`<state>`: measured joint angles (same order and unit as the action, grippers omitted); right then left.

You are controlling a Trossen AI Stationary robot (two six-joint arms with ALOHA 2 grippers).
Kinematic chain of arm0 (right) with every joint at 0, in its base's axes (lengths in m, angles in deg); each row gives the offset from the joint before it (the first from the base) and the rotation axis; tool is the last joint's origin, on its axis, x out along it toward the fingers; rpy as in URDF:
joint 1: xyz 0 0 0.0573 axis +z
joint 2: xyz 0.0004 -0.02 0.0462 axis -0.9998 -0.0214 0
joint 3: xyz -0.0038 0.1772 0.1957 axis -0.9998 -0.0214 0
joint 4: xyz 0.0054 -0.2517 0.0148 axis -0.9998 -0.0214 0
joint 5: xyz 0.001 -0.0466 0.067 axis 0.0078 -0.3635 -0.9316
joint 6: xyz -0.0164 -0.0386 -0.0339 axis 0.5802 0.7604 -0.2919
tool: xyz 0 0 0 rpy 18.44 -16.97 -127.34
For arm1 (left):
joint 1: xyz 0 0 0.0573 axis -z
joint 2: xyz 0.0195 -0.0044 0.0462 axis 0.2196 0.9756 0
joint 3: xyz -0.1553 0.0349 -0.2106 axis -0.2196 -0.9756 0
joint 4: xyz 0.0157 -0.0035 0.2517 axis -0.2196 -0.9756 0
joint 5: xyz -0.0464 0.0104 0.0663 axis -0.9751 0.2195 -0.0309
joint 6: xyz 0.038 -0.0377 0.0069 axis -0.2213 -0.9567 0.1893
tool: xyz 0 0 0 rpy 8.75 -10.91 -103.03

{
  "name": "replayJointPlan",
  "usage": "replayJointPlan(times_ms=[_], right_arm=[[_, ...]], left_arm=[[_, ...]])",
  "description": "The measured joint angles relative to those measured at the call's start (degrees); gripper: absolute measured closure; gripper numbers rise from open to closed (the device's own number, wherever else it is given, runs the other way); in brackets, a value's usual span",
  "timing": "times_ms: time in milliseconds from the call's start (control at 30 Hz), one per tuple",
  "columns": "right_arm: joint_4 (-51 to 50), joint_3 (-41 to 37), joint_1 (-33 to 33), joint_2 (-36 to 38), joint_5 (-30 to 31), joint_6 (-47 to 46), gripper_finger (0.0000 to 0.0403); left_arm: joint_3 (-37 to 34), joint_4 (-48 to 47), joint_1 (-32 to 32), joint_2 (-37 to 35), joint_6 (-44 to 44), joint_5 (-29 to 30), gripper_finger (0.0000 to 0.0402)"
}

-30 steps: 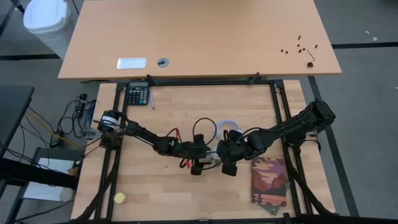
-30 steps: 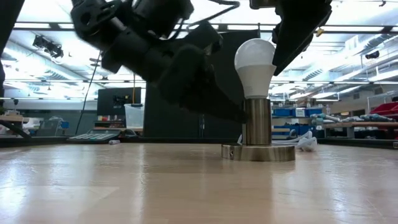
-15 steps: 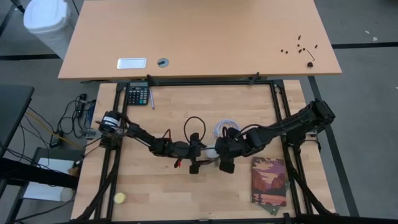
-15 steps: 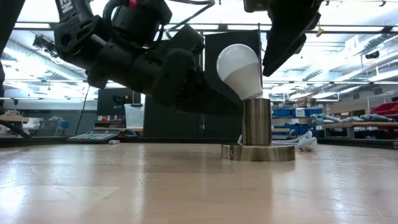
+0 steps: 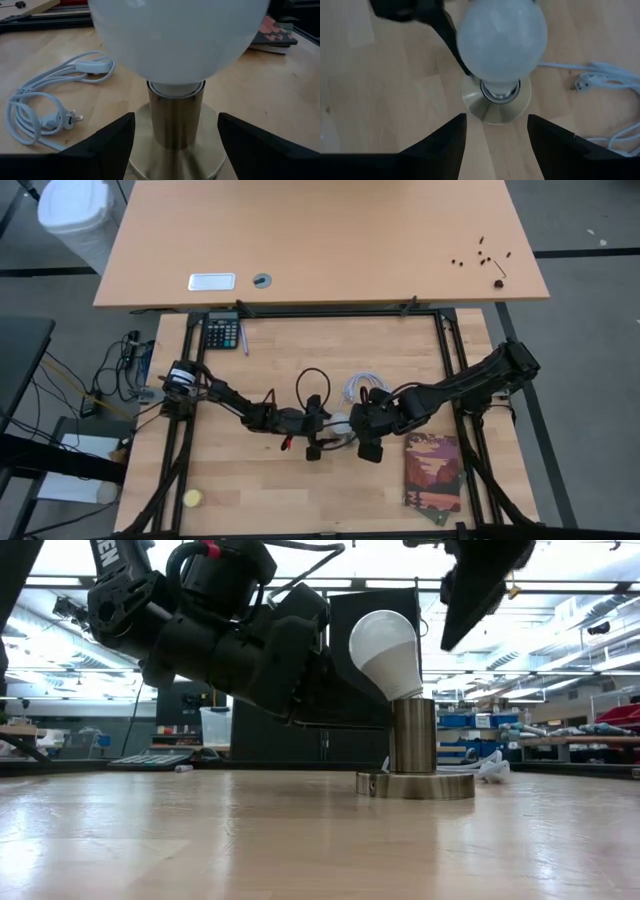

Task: Screw lightbulb
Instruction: Insert the lightbulb into the lamp socket

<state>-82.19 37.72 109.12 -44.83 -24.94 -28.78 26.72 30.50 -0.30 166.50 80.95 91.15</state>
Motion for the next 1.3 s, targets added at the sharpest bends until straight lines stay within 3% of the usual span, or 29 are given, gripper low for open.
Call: replayJointPlan(times_ms=[467,800,967,1300], right_arm=[[-4.42,3.89,1.37,-0.08,1.73,-0.28,0.0183],[-3.99,3.78,2.88,-0.08,1.85,-3.23,0.0183],[-3.25,3.48,2.85,-0.08,5.15,-4.44,0.0183],[-0.04,-2.89,3.07,-0.08,4.99,-5.81,0.0183]], left_arm=[[0.00,0.79,1.69,-0.33,1.72,0.32,0.0112],[0.00,-11.34,1.66,-7.46,3.39,3.91,0.0112],[0.00,-11.85,1.58,-9.79,4.49,5.40,0.0112],[0.00,-18.63,1.62,-11.74,6.44,7.35,0.0131]])
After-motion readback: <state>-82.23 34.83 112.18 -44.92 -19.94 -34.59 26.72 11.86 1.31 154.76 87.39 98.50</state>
